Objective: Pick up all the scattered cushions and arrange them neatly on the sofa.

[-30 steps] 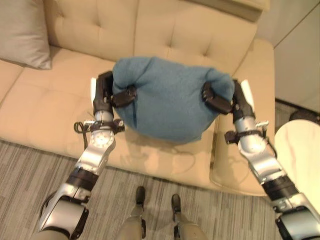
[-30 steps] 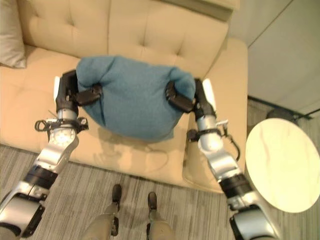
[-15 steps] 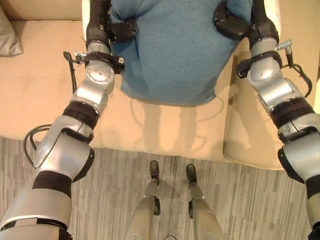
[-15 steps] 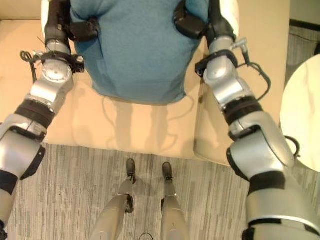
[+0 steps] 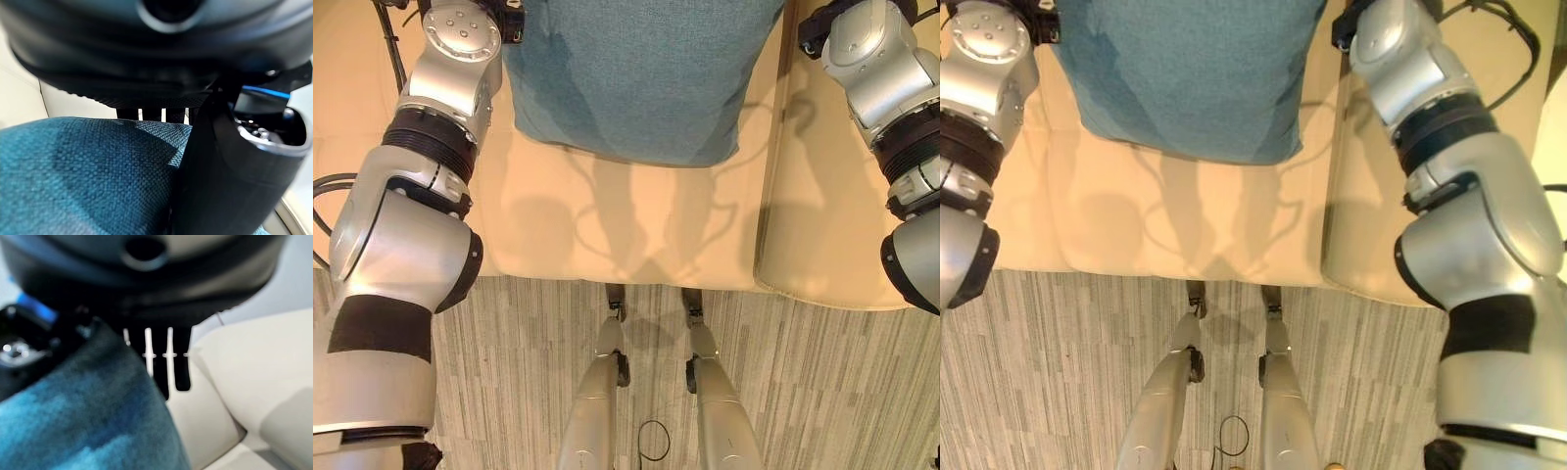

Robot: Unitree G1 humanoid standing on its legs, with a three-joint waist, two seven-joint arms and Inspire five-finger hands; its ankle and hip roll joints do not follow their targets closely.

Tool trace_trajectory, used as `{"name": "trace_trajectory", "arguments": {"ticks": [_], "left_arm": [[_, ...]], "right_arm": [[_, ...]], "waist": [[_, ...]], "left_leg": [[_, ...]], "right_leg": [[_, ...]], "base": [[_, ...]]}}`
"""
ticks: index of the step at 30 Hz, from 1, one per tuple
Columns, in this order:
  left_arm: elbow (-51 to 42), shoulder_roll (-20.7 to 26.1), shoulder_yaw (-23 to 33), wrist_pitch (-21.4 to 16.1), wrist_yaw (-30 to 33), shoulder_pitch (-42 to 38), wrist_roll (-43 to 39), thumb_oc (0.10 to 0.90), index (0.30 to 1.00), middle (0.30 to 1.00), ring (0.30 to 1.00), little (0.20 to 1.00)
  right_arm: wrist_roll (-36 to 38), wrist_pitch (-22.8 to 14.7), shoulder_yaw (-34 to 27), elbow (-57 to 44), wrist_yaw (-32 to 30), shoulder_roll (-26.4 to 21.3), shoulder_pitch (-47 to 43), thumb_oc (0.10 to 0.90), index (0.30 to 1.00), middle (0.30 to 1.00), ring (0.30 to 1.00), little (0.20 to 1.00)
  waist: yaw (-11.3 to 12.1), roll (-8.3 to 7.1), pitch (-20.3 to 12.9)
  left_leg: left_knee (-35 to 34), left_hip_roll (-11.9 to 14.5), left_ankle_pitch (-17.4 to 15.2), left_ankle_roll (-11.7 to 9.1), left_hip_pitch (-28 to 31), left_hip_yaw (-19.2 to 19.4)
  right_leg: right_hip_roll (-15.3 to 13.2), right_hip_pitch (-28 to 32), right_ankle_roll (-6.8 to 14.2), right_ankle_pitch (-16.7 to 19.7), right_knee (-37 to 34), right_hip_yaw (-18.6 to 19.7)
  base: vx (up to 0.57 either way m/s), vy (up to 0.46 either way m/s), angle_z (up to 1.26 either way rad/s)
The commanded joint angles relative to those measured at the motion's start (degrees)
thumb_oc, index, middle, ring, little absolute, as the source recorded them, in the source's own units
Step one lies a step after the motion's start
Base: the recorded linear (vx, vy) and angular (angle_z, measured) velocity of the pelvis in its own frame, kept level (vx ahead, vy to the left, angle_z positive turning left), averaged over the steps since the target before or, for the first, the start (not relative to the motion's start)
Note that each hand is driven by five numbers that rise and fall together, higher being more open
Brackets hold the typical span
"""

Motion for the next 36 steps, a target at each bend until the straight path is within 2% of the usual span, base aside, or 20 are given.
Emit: {"name": "trace_trajectory", "arguments": {"ticks": [1,8,10,11,12,14,15,16,17,18,19,20,21,23,25,26,27,31,33,36], "left_arm": [[1.8,4.9,-3.0,-5.7,5.0,-6.7,0.2,0.400,0.300,0.300,0.300,0.300],[-0.5,6.0,-3.6,-6.4,5.1,-6.4,-0.5,0.400,0.300,0.300,0.300,0.300],[-2.8,6.0,-2.5,-6.6,5.2,-3.2,-0.1,0.400,0.300,0.300,0.300,0.300],[-2.9,6.0,-2.4,-6.6,5.2,-3.1,0.0,0.400,0.300,0.300,0.300,0.300],[-5.9,6.2,0.0,-7.2,5.5,0.2,-1.0,0.400,0.300,0.300,0.300,0.300],[-8.4,6.9,2.3,-7.6,5.4,3.3,-0.9,0.400,0.300,0.300,0.300,0.300],[-8.6,7.8,2.7,-7.2,4.8,4.5,-0.6,0.400,0.300,0.300,0.300,0.300],[-9.1,8.3,3.2,-7.0,4.5,5.6,-0.1,0.400,0.300,0.300,0.300,0.300],[-9.4,8.8,3.4,-6.9,4.6,6.4,0.4,0.400,0.300,0.300,0.300,0.300],[-9.5,8.8,3.4,-6.9,4.6,6.4,0.4,0.400,0.300,0.300,0.300,0.300],[-9.5,9.4,3.3,-6.8,4.8,6.8,0.7,0.400,0.300,0.300,0.300,0.300],[-9.7,10.6,3.1,-6.5,4.8,7.2,1.0,0.400,0.300,0.300,0.300,0.300],[-10.4,11.8,3.5,-6.4,4.9,8.1,1.4,0.400,0.300,0.300,0.300,0.300],[-11.3,13.4,3.3,-6.0,5.3,8.8,1.9,0.400,0.300,0.300,0.300,0.300],[-11.9,13.5,3.1,-6.3,5.4,9.6,2.9,0.400,0.300,0.300,0.300,0.300],[-12.0,13.5,3.1,-6.3,5.4,9.6,3.0,0.400,0.300,0.300,0.300,0.300],[-12.8,13.3,3.3,-6.2,5.5,10.5,4.0,0.400,0.300,0.300,0.300,0.300],[-13.2,14.3,2.1,-5.8,4.9,9.6,6.4,0.400,0.300,0.300,0.300,0.300],[-13.0,14.7,1.8,-5.6,5.0,8.8,7.4,0.400,0.300,0.300,0.300,0.300],[-12.4,14.3,1.4,-5.7,5.0,7.9,7.7,0.400,0.300,0.300,0.300,0.300]], "right_arm": [[-0.5,-2.7,1.5,3.6,-7.0,-0.7,-7.7,0.400,0.300,0.300,0.300,0.300],[0.6,-3.1,1.3,-0.2,-7.5,-1.8,-7.8,0.400,0.300,0.300,0.300,0.300],[0.9,-3.2,0.3,-2.7,-7.2,-1.8,-5.7,0.400,0.300,0.300,0.300,0.300],[0.9,-3.2,0.2,-2.8,-7.3,-1.8,-5.6,0.400,0.300,0.300,0.300,0.300],[1.6,-3.5,-2.5,-6.1,-7.6,-1.8,-3.3,0.400,0.300,0.300,0.300,0.300],[1.6,-4.2,-5.1,-8.6,-8.1,-2.7,-0.7,0.400,0.300,0.300,0.300,0.300],[1.8,-4.6,-6.1,-9.0,-8.2,-3.4,0.4,0.400,0.300,0.300,0.300,0.300],[1.9,-4.9,-7.0,-9.7,-8.3,-4.4,0.9,0.400,0.300,0.300,0.300,0.300],[2.2,-5.2,-8.1,-10.2,-8.2,-5.1,1.5,0.400,0.300,0.300,0.300,0.300],[2.2,-5.2,-8.1,-10.2,-8.2,-5.1,1.5,0.400,0.300,0.300,0.300,0.300],[2.4,-5.4,-8.8,-10.0,-8.7,-6.5,2.3,0.400,0.300,0.300,0.300,0.300],[3.0,-5.4,-9.5,-10.1,-8.4,-7.5,3.2,0.400,0.300,0.300,0.300,0.300],[3.1,-5.6,-10.1,-10.8,-8.0,-8.0,3.8,0.400,0.300,0.300,0.300,0.300],[3.5,-6.0,-11.3,-11.8,-7.7,-9.5,5.8,0.400,0.300,0.300,0.300,0.300],[3.5,-5.7,-12.1,-12.6,-6.9,-8.9,7.3,0.400,0.300,0.300,0.300,0.300],[3.5,-5.7,-12.2,-12.8,-6.9,-8.9,7.4,0.400,0.300,0.300,0.300,0.300],[3.2,-5.2,-13.1,-13.5,-6.1,-8.6,9.3,0.400,0.300,0.300,0.300,0.300],[3.5,-5.8,-15.2,-14.1,-5.2,-9.4,11.6,0.400,0.300,0.300,0.300,0.300],[3.5,-6.0,-15.1,-13.7,-4.8,-9.3,11.4,0.400,0.300,0.300,0.300,0.300],[3.9,-6.1,-14.5,-13.3,-4.3,-9.8,10.8,0.400,0.300,0.300,0.300,0.300]], "waist": [[0.8,0.61,-8.2],[0.5,0.40,-8.2],[0.5,0.26,-8.3],[0.5,0.25,-8.4],[0.6,0.15,-8.2],[0.4,-0.59,-7.6],[0.1,-1.32,-7.2],[0.1,-2.11,-6.6],[0.1,-3.00,-5.4],[0.1,-2.97,-5.4],[0.3,-3.99,-4.6],[1.3,-4.28,-4.5],[2.2,-4.19,-4.6],[3.9,-4.59,-4.1],[5.1,-4.73,-4.2],[5.2,-4.64,-4.3],[5.5,-5.00,-4.8],[4.7,-5.74,-5.2],[4.5,-5.43,-5.0],[3.6,-5.65,-4.8]], "left_leg": [[0.1,-1.7,-11.8,-6.9,4.2,0.7],[0.1,-1.4,-12.4,-6.8,5.6,0.9],[0.1,-0.7,-13.1,-6.3,7.6,1.3],[0.1,-0.7,-13.1,-6.3,7.7,1.4],[0.5,-0.1,-13.8,-6.0,9.4,1.3],[5.3,0.5,-16.5,-5.9,10.0,1.0],[10.8,0.6,-18.9,-5.8,9.3,0.2],[15.3,0.3,-19.8,-6.1,8.5,-0.3],[22.9,0.0,-20.2,-6.8,6.0,-1.3],[23.0,0.1,-20.3,-6.8,5.9,-1.3],[26.5,0.0,-19.9,-7.2,4.3,-1.8],[21.9,-1.0,-19.7,-6.5,2.6,-2.9],[18.2,-1.6,-17.9,-6.3,1.8,-4.1],[10.5,-1.7,-14.7,-6.8,0.6,-6.1],[11.0,-1.9,-14.0,-6.5,1.2,-7.5],[10.9,-1.7,-13.7,-6.5,1.0,-7.6],[14.1,-2.7,-14.3,-5.5,2.3,-6.9],[14.9,-3.1,-16.1,-4.0,4.8,-6.3],[13.8,-3.1,-16.3,-3.6,5.9,-6.1],[12.0,-4.0,-17.0,-3.4,7.6,-5.9]], "right_leg": [[-3.1,1.8,4.4,-5.2,-3.7,1.5],[-3.1,3.4,4.1,-6.2,-3.1,1.3],[-2.2,3.7,3.6,-9.0,0.7,1.7],[-2.2,3.6,3.6,-9.1,0.9,1.7],[-1.2,3.7,3.2,-11.5,4.6,1.7],[-0.6,4.3,2.6,-13.8,7.1,1.6],[-0.5,5.3,2.2,-14.5,7.8,1.3],[-0.7,6.5,1.6,-15.2,8.5,1.0],[-0.9,7.6,1.0,-15.6,9.5,0.6],[-0.9,7.5,1.0,-15.6,9.6,0.6],[-1.2,8.4,0.6,-16.1,10.5,0.1],[-0.1,9.9,0.6,-17.6,11.8,-0.7],[0.8,10.8,0.5,-18.2,12.1,-0.8],[2.0,13.6,0.5,-20.6,13.0,-0.3],[2.7,15.9,0.7,-22.9,14.8,1.3],[2.9,15.7,0.7,-22.7,14.8,1.3],[2.1,17.0,1.3,-23.2,16.5,1.6],[1.1,13.0,2.7,-21.8,24.9,1.4],[0.5,11.0,2.8,-20.2,24.0,1.1],[-0.4,10.6,2.5,-18.7,18.3,1.0]], "base": [[0.02,-0.013,0.05],[0.04,-0.029,0.03],[0.02,-0.079,-0.02],[0.03,-0.106,-0.03],[0.04,-0.120,-0.01],[0.03,-0.167,-0.07],[0.02,-0.187,-0.05],[0.01,-0.217,0.05],[0.00,-0.145,0.15],[-0.02,-0.153,0.29],[0.09,-0.086,0.43],[0.17,-0.059,0.41],[0.24,0.060,0.19],[0.25,0.144,-0.19],[0.24,0.194,-0.24],[0.26,0.209,-0.31],[0.21,0.203,-0.22],[0.16,0.193,-0.03],[0.07,0.125,0.00],[0.09,0.074,-0.08]]}}
